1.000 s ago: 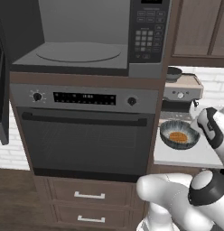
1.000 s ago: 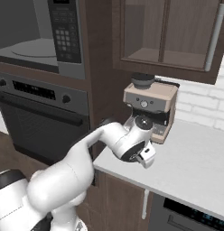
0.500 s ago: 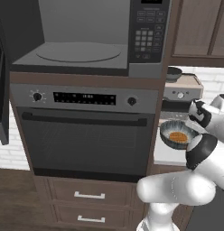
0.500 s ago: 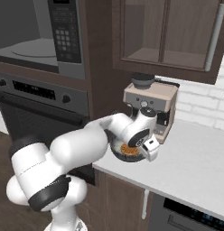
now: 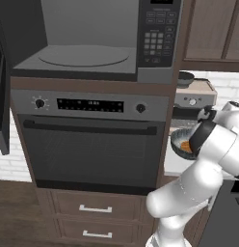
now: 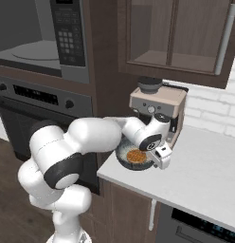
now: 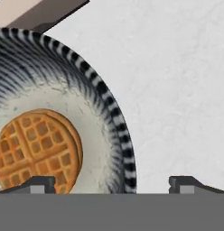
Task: Open the microwave, place the bowl with waffle inside the microwave, then close the microwave door and turn it on.
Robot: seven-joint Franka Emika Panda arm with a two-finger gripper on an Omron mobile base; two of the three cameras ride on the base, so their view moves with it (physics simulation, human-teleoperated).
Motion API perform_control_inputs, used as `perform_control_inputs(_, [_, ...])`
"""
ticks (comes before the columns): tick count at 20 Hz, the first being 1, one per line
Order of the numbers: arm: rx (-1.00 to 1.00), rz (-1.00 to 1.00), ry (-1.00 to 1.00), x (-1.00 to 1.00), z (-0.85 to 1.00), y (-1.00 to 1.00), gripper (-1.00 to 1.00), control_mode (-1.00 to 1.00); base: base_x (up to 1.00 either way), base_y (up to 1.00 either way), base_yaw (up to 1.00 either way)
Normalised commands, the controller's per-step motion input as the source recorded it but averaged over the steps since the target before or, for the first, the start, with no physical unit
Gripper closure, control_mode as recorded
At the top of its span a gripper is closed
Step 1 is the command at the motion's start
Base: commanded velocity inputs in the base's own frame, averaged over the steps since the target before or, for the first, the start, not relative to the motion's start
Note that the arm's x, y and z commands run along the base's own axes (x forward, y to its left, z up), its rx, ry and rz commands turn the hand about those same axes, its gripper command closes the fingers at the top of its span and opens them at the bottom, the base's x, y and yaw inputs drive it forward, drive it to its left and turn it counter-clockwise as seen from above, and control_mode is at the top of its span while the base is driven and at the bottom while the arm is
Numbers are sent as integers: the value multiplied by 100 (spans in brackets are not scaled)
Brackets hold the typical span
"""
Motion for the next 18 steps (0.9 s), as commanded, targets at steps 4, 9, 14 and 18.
perform_control_inputs(4, [0, 0, 0, 2, -35, 0, -100, -100, 0, 0, 0])
perform_control_inputs(9, [0, 0, 0, 11, -30, 5, -100, -100, 0, 0, 0])
perform_control_inputs(14, [-2, 0, 0, 3, -21, 14, 100, -100, 0, 0, 0])
perform_control_inputs(18, [-1, 0, 0, 0, -16, 7, 100, -100, 0, 0, 0])
